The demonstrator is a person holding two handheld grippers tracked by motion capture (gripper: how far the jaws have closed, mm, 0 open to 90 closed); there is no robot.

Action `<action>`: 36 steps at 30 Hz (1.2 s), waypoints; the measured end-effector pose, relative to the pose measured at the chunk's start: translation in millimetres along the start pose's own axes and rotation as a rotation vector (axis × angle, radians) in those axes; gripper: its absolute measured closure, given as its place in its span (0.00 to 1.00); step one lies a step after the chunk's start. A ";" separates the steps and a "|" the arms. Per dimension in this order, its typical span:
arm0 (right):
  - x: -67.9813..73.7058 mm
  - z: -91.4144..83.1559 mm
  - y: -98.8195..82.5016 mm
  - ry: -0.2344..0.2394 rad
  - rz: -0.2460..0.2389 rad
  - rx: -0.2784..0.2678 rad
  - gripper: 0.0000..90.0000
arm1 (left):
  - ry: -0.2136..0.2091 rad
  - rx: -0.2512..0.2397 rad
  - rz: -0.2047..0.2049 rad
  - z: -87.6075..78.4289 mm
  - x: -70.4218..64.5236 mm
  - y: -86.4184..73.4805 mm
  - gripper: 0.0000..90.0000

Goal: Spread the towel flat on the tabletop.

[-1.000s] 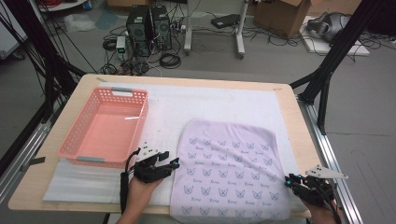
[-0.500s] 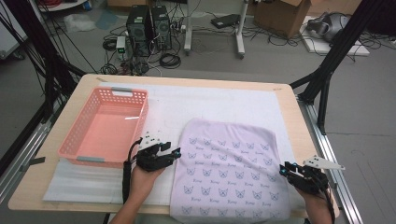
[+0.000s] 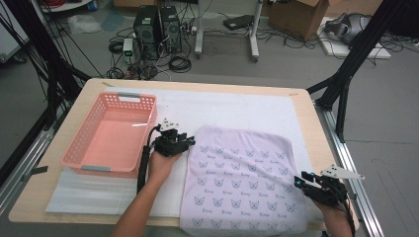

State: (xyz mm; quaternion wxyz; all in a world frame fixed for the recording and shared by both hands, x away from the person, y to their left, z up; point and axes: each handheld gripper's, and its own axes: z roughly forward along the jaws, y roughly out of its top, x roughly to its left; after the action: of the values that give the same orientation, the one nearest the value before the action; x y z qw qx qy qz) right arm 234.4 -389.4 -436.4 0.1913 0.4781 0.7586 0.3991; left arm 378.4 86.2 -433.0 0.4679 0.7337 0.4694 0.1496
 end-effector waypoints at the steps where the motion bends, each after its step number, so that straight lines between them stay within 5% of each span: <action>1: 0.2 0.2 0.0 0.002 -0.003 -0.001 0.65 | 0.013 -0.019 -0.005 3.1 2.0 0.5 0.68; 8: -1.6 -1.1 -2.9 0.014 -0.004 -0.003 0.65 | 0.068 0.048 -0.065 21.1 15.9 -6.4 0.79; 17: 0.0 0.9 -3.4 0.026 -0.012 0.004 0.65 | 0.063 0.064 0.002 40.6 -3.4 1.2 0.69; 23: -2.3 0.9 -4.5 0.025 -0.002 0.007 0.65 | -0.029 0.070 0.011 43.3 -16.5 -0.6 0.60; 26: -1.3 0.0 -4.1 0.023 -0.004 0.005 0.64 | -0.029 0.076 0.100 45.3 -28.8 -1.8 0.59; 30: -0.5 1.2 -3.6 0.024 -0.003 0.007 0.64 | -0.022 0.091 0.193 46.1 -39.2 -3.0 0.65; 34: -0.2 1.9 -3.0 0.024 -0.006 0.006 0.64 | -0.046 0.092 0.221 46.6 -42.2 -3.1 0.90; 36: -0.5 1.9 -3.2 0.024 -0.005 0.010 0.64 | -0.045 0.088 0.194 45.8 -41.1 -2.4 0.95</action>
State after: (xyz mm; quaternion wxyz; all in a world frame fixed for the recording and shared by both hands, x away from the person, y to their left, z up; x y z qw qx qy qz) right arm 234.1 -389.7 -440.2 0.1806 0.4724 0.7640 0.4007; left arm 386.1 27.5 -449.7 0.4290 0.7987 0.3917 0.1567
